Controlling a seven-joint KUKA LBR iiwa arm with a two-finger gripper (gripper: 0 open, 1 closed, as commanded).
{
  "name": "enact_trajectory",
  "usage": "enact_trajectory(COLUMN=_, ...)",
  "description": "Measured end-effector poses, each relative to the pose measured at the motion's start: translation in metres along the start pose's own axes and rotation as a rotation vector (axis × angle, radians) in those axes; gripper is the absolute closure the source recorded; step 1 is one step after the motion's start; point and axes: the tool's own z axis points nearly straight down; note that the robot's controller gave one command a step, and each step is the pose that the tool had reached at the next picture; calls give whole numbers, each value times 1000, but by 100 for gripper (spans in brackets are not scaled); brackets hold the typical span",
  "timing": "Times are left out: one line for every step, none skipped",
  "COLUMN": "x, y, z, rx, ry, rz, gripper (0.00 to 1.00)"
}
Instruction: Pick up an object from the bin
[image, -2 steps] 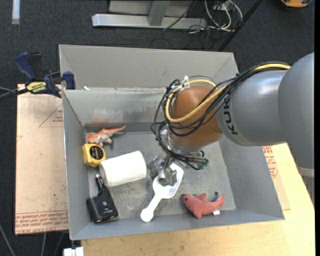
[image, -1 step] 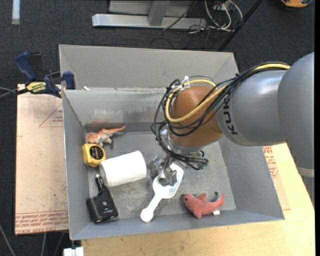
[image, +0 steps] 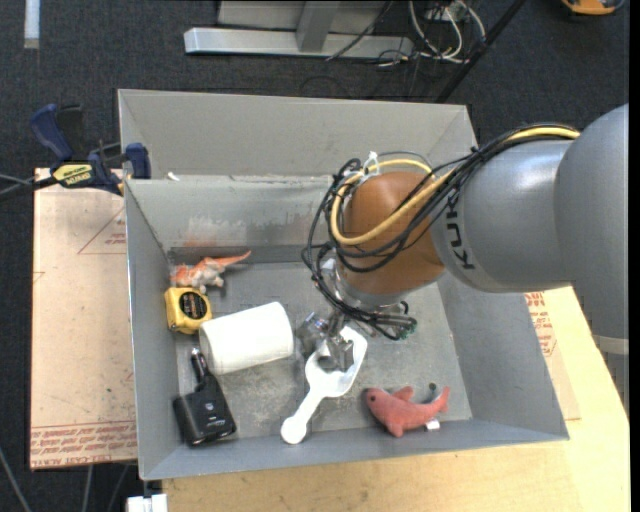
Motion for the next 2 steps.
enact_trajectory(x=0, y=0, z=0, rx=0, ry=0, rz=0, gripper=100)
enact_trajectory(x=-6, y=5, z=-116, rx=0, ry=-4, rz=6, gripper=100)
